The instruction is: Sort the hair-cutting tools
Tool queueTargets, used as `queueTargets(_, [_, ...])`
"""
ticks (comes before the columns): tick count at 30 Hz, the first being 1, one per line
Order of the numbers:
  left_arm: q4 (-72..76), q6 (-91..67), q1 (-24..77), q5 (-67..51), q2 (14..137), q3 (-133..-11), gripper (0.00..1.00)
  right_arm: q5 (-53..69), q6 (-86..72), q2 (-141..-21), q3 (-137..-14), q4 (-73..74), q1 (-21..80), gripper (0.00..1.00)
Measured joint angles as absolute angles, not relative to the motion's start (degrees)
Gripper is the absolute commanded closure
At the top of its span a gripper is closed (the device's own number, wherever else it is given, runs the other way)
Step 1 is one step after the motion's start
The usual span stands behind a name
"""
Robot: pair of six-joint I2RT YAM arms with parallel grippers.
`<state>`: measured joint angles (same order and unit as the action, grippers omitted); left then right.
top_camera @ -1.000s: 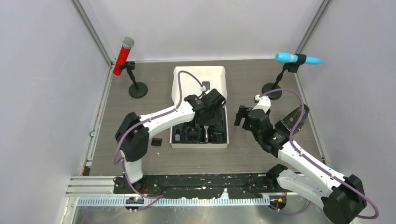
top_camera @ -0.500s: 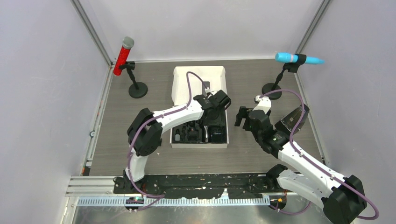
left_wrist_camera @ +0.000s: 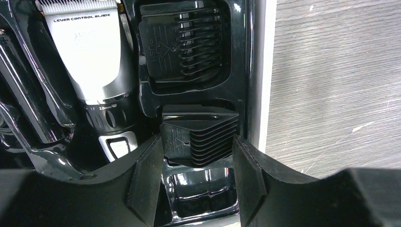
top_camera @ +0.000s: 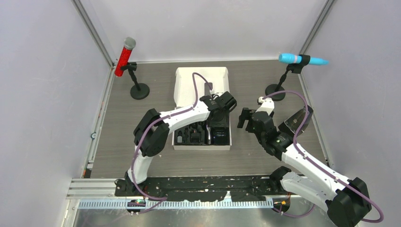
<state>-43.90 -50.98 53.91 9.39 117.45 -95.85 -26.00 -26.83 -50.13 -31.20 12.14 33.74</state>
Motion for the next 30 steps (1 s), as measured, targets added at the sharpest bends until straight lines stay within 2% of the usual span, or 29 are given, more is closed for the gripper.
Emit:
queueTargets(3, [-44.23,-51.0,54.0,9.52,117.6,-96.2,0.42,-25.58,-26.79,-50.13,-31.2,12.01,33.74,0.11])
queueTargets(5, [-44.4,-51.05,54.02,9.56,117.6,-96.27,0.29,-25.3,-26.7,-50.15,-31.2,12.01,33.74,0.11])
queueTargets(6, [-44.4,-51.03,54.02,9.56,117.6,-96.27,0.27,-25.17,-26.7,-50.15,-31.2,12.01,33.74,0.11])
queueTargets(15, [-44.45,-51.03,54.24,9.43,115.79,-95.46,0.25,-24.21,-26.15,-50.11,-31.2,11.99,33.74,0.11])
queueTargets(22, [-43.75,-50.98,54.33,9.85,108.33,-91.9,0.25,-22.0,-24.77,-50.11,-31.29,12.01,33.74,0.13])
queueTargets(26, [-42.11,-51.05,53.3,10.44,100.82,-87.42,0.25,-19.51,-23.03,-50.26,-32.08,12.1,33.65,0.18])
queueTargets(30, [-40.03,-51.2,50.26,10.63,92.36,-80.49,0.25,-15.51,-21.04,-52.49,-35.38,12.12,33.63,0.27])
